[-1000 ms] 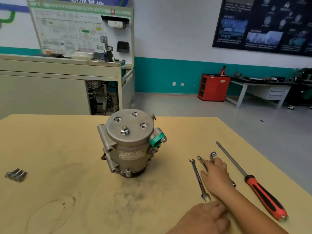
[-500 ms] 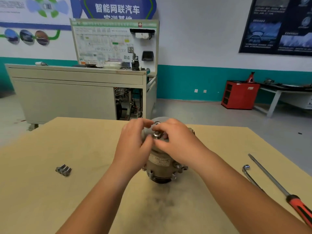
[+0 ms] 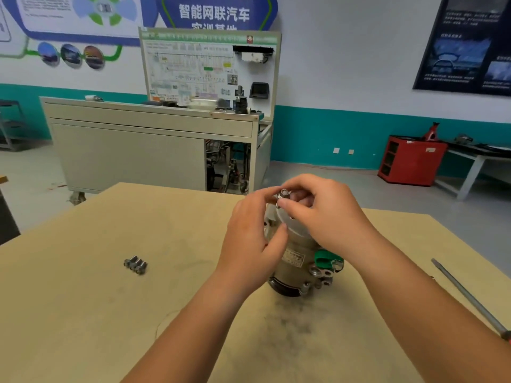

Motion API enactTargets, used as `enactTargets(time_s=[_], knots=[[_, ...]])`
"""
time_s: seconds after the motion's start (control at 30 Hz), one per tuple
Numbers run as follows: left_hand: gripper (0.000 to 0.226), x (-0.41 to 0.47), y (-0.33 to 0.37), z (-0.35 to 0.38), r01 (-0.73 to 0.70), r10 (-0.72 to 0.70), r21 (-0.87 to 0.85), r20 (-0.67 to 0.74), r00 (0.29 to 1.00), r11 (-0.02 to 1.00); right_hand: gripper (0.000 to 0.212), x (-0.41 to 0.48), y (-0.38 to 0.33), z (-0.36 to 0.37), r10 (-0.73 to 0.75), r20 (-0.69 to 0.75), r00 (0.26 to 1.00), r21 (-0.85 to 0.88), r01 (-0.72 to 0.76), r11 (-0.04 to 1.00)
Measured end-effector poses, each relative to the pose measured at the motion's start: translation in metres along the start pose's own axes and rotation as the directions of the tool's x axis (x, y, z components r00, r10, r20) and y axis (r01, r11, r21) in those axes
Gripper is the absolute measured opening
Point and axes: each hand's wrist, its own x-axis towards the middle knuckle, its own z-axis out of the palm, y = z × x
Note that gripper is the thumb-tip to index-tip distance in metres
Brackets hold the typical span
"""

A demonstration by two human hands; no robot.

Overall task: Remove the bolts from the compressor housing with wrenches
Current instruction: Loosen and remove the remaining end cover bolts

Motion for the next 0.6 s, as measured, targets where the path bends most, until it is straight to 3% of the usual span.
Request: enactTargets(time_s=[0.13,0.23,0.3,0.37,0.43,0.6], knots=[[0.048,-0.037,-0.021,-0.035,-0.01,0.015,0.046,-0.128,0.992,0.999,0.027,-0.016,-0.03,0.045,-0.004,0.06,0.998,0.293,-0.014,0.956],[0.056,-0.07,-0.053,-0.062,0.135,-0.124,0.096,-0.114,0.986,0.986,0.025,-0.021,-0.038,0.107,0.049,0.197,0.979,0.519,-0.146,0.842],[0.067,-0.087,-0.075,-0.078,0.259,-0.252,0.143,-0.061,0.966,0.955,0.016,-0.019,-0.036,0.153,0.096,0.292,0.952,0.58,-0.256,0.774],[0.081,-0.1,-0.098,-0.092,0.36,-0.368,0.22,-0.005,0.93,0.907,0.011,-0.015,-0.032,0.196,0.143,0.352,0.925,0.546,-0.326,0.772],[0.086,-0.11,-0.12,-0.104,0.427,-0.469,0.328,0.057,0.882,0.843,0.007,-0.009,-0.026,0.233,0.169,0.364,0.916,0.422,-0.324,0.847],[0.068,-0.124,-0.16,-0.116,0.449,-0.646,0.643,0.096,0.757,0.621,0.011,0.002,-0.016,0.286,0.152,0.386,0.91,0.134,-0.219,0.967]])
